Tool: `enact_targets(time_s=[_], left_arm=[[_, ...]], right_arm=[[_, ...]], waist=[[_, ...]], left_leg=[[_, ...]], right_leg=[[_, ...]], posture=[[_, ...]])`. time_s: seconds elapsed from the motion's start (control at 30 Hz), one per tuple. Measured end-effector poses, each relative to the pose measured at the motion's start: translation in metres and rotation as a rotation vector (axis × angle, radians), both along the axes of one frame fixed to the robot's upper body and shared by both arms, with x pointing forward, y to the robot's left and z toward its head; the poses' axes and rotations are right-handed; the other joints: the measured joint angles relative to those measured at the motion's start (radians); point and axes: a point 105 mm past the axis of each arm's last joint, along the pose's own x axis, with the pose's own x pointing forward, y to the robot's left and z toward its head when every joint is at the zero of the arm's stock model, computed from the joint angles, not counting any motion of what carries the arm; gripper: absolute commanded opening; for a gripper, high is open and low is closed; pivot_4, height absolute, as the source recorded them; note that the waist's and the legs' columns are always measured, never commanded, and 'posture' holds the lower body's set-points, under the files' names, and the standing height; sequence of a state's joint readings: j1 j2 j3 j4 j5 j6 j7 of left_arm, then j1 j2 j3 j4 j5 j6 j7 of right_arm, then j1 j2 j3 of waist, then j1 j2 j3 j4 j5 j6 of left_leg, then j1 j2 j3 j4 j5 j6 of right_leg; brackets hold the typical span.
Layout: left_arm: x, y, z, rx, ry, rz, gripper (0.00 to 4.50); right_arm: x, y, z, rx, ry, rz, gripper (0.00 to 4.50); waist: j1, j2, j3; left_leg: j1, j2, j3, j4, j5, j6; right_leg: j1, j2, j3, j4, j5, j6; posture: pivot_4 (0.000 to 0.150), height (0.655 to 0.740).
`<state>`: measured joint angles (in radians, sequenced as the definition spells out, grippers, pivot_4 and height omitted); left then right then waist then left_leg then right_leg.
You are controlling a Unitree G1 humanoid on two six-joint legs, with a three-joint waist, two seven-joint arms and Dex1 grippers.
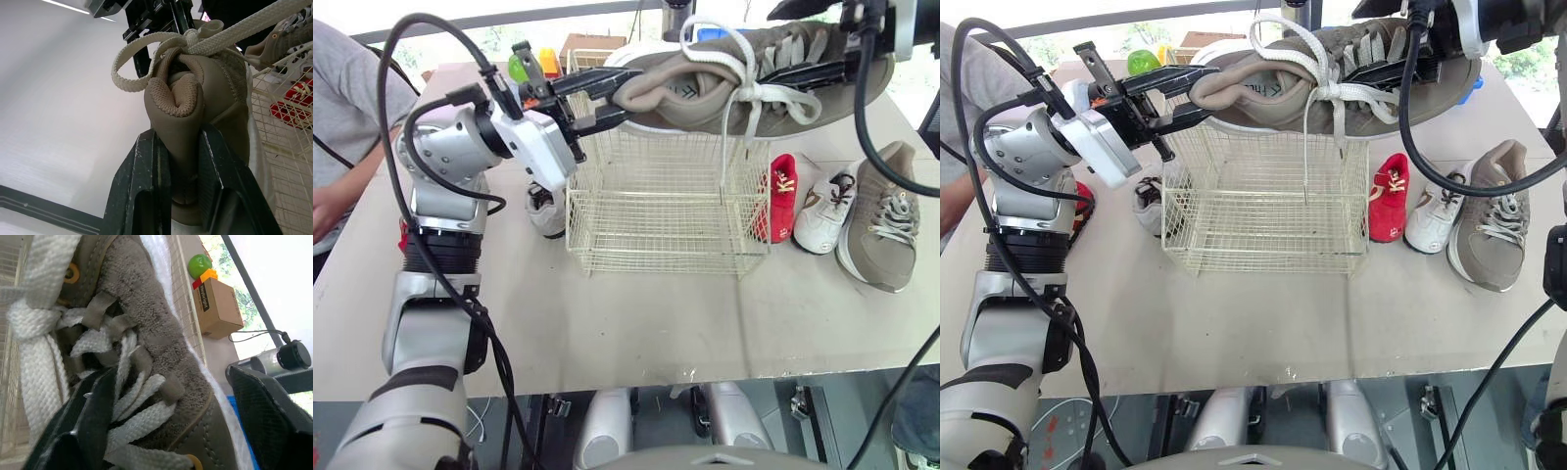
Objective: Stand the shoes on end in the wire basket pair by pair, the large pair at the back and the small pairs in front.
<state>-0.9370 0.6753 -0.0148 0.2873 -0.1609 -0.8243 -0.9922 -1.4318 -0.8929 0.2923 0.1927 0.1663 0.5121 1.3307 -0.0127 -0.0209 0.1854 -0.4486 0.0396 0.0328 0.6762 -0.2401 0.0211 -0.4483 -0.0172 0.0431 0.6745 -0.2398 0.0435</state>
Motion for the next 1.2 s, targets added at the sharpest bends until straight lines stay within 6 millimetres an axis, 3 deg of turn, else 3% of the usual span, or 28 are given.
enact_targets(time_s=[0.13, 0.3, 0.4, 0.7, 0.83, 0.9, 0.93, 0.97, 1.0, 1.07, 1.17, 1.2], left_arm=[[0.000, 0.000, 0.000, 0.001, -0.004, -0.001, 0.45], [0.001, 0.001, 0.000, -0.002, 0.003, 0.004, 0.45], [0.001, 0.001, 0.000, -0.004, 0.007, 0.006, 0.45], [0.004, 0.003, 0.003, -0.037, 0.024, 0.020, 0.45], [0.008, 0.008, 0.013, -0.138, 0.117, 0.015, 1.84], [0.013, 0.023, 0.040, -0.421, 0.361, -0.069, 2.75], [0.014, 0.036, 0.050, -0.589, 0.580, -0.154, 3.18], [0.015, 0.040, 0.052, -0.644, 0.672, -0.185, 3.18], [0.015, 0.050, 0.049, -0.774, 0.938, -0.279, 3.18], [0.016, 0.050, 0.036, -0.863, 1.194, -0.342, 3.18], [0.013, 0.039, 0.029, -0.897, 1.326, -0.386, 3.18], [0.009, 0.027, 0.027, -0.909, 1.389, -0.410, 3.18]], right_arm=[[0.000, -0.001, 0.003, 0.005, -0.021, -0.003, 0.59], [0.004, 0.002, 0.002, -0.002, -0.056, -0.009, 0.59], [0.004, 0.002, 0.002, -0.008, -0.061, -0.010, 0.02], [0.007, 0.004, 0.003, 0.047, -0.055, -0.008, 0.02], [0.009, 0.005, 0.006, 0.115, -0.042, -0.024, 0.00], [0.011, 0.008, 0.013, 0.220, -0.032, -0.034, 0.00], [0.012, 0.008, 0.018, 0.295, -0.015, -0.047, 0.00], [0.012, 0.006, 0.020, 0.323, -0.009, -0.057, 0.00], [0.013, 0.002, 0.024, 0.388, 0.009, -0.085, 0.00], [0.014, -0.002, 0.030, 0.478, 0.025, -0.108, 0.00], [0.010, 0.005, 0.035, 0.553, 0.035, -0.088, 0.00], [0.005, 0.018, 0.039, 0.616, 0.045, -0.054, 0.00]], waist=[[0.000, 0.000, 0.000], [0.000, 0.000, 0.000], [0.000, 0.000, 0.000], [-0.001, 0.000, 0.000], [-0.002, 0.000, 0.000], [-0.004, 0.000, 0.000], [-0.006, 0.000, 0.000], [-0.006, 0.000, 0.000], [-0.005, 0.000, 0.000], [-0.001, 0.000, 0.000], [0.002, 0.000, 0.000], [0.002, 0.000, 0.000]], left_leg=[[0.000, 0.000, 0.000, 0.003, 0.000, 0.000], [0.000, 0.000, 0.000, 0.006, 0.000, 0.000], [0.000, 0.000, 0.000, 0.006, 0.000, 0.000], [0.000, 0.000, 0.000, 0.007, 0.000, 0.000], [0.000, 0.000, -0.001, 0.007, 0.000, 0.000], [-0.001, 0.002, -0.003, 0.007, 0.000, 0.000], [-0.001, 0.003, -0.007, 0.007, 0.000, 0.000], [-0.001, 0.005, -0.009, 0.007, 0.000, 0.000], [-0.001, 0.004, -0.010, 0.007, 0.000, 0.000], [-0.002, 0.004, -0.012, 0.007, 0.000, 0.000], [-0.002, 0.002, -0.012, 0.008, 0.001, -0.002], [-0.002, 0.002, -0.012, 0.008, 0.003, -0.005]], right_leg=[[0.000, 0.000, 0.000, 0.003, 0.000, 0.000], [0.000, 0.000, 0.000, 0.005, 0.000, 0.000], [0.000, 0.000, 0.000, 0.005, 0.000, 0.000], [0.000, 0.000, 0.000, 0.005, 0.000, 0.000], [0.000, 0.000, 0.000, 0.006, 0.000, 0.000], [0.000, 0.000, 0.000, 0.007, 0.000, 0.000], [0.000, 0.000, 0.000, 0.007, 0.000, 0.000], [0.000, 0.000, 0.000, 0.007, 0.000, 0.000], [0.001, 0.000, -0.001, 0.007, 0.000, 0.000], [0.001, -0.001, -0.003, 0.006, 0.000, 0.000], [0.001, -0.002, -0.003, 0.007, 0.000, 0.000], [0.001, -0.002, -0.003, 0.007, 0.000, 0.000]], posture=[[0.150, 0.7400], [0.150, 0.7400], [0.150, 0.7400], [0.150, 0.7400], [0.150, 0.7400], [0.150, 0.7400], [0.150, 0.7400], [0.150, 0.7400], [0.150, 0.7400], [0.150, 0.7400], [0.150, 0.7400], [0.150, 0.7400]])
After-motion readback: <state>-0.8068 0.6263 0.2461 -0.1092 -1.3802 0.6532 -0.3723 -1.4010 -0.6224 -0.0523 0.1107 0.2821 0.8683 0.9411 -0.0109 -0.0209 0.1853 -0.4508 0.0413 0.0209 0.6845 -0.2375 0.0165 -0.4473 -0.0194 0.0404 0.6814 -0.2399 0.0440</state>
